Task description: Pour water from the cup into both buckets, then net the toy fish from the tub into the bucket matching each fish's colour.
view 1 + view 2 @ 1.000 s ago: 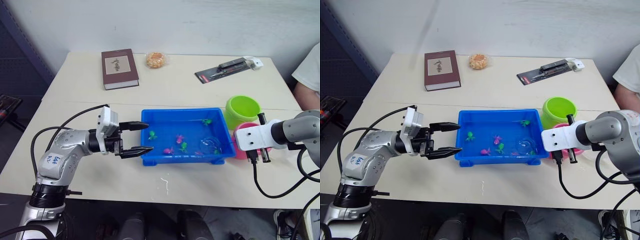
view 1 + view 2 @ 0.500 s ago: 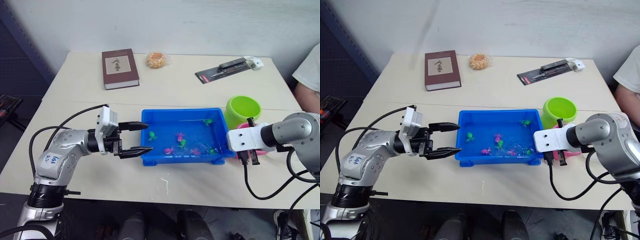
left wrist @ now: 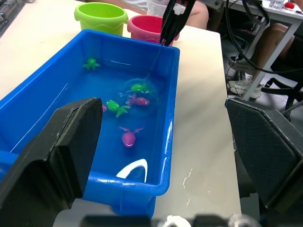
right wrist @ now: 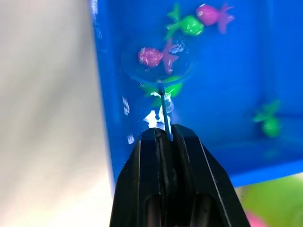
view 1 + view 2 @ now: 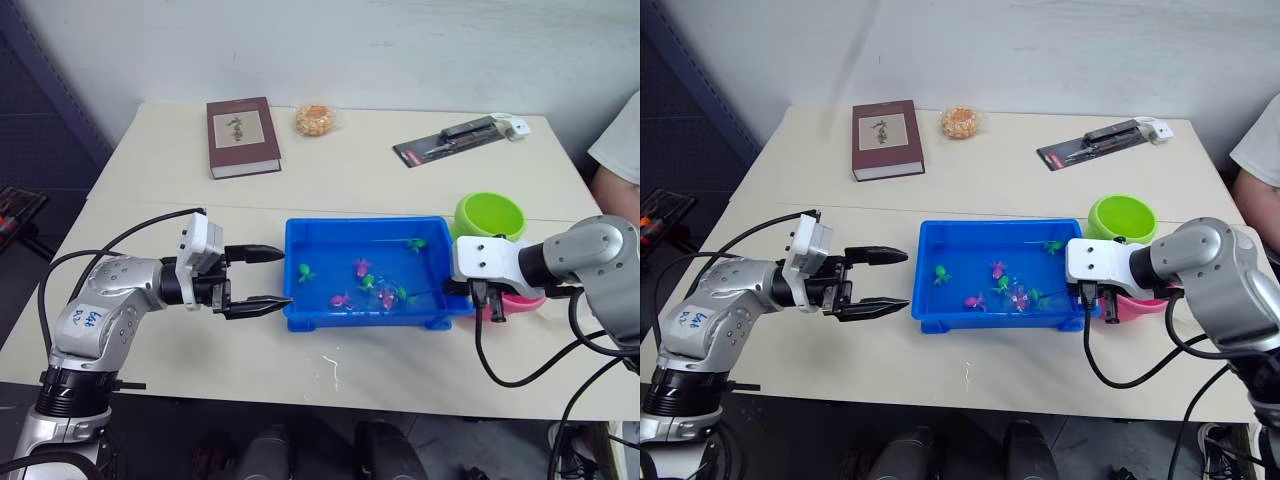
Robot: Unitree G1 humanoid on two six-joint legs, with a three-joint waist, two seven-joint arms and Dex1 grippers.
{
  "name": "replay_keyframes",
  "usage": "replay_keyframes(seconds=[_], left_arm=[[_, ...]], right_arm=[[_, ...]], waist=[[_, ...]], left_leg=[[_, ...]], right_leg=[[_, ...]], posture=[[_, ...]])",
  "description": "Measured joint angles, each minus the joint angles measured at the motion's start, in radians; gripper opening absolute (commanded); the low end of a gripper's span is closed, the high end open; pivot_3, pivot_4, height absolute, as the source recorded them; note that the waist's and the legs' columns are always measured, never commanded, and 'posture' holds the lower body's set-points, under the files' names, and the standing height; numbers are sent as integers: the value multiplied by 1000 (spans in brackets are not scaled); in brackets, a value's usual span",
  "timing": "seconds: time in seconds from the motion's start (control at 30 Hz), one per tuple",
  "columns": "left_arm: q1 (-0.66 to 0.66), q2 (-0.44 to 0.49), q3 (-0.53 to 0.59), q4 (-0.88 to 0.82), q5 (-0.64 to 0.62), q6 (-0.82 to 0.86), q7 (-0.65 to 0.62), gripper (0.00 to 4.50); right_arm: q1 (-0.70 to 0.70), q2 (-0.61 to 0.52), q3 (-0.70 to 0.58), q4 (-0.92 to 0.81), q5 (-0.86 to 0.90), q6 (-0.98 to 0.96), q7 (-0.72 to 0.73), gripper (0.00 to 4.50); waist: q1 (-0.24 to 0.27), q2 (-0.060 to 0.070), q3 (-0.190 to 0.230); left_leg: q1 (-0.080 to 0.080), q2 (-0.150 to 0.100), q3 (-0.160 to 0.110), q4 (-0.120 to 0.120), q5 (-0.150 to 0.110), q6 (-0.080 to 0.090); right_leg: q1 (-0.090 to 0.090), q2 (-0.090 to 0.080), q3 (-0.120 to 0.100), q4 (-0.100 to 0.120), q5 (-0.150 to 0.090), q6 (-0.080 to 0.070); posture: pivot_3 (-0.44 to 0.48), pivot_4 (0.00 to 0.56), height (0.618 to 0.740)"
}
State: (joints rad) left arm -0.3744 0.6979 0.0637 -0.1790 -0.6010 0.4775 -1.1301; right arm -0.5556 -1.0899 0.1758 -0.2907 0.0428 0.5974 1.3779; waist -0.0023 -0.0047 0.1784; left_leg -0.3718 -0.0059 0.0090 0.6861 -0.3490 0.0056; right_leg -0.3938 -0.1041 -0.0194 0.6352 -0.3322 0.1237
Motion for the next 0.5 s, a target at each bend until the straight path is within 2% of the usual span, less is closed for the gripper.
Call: replay_keyframes(seconds=[0.33, 0.5], left_arm=[[-1, 1, 4, 33, 2, -20, -9, 4439], [-6, 4, 9, 39, 2, -27, -21, 4439]], right_arm=[[-9, -72, -128, -17, 154, 129, 9, 0], [122, -96, -282, -16, 217, 152, -19, 0]], waist=[[0, 0, 0], [5, 0, 0]], left_leg=[[0, 0, 0, -1, 0, 0], [0, 0, -1, -1, 0, 0]], right_leg=[[0, -1, -1, 0, 0, 0], [0, -1, -1, -1, 0, 0]], posture=[[0, 150, 738], [0, 150, 738]])
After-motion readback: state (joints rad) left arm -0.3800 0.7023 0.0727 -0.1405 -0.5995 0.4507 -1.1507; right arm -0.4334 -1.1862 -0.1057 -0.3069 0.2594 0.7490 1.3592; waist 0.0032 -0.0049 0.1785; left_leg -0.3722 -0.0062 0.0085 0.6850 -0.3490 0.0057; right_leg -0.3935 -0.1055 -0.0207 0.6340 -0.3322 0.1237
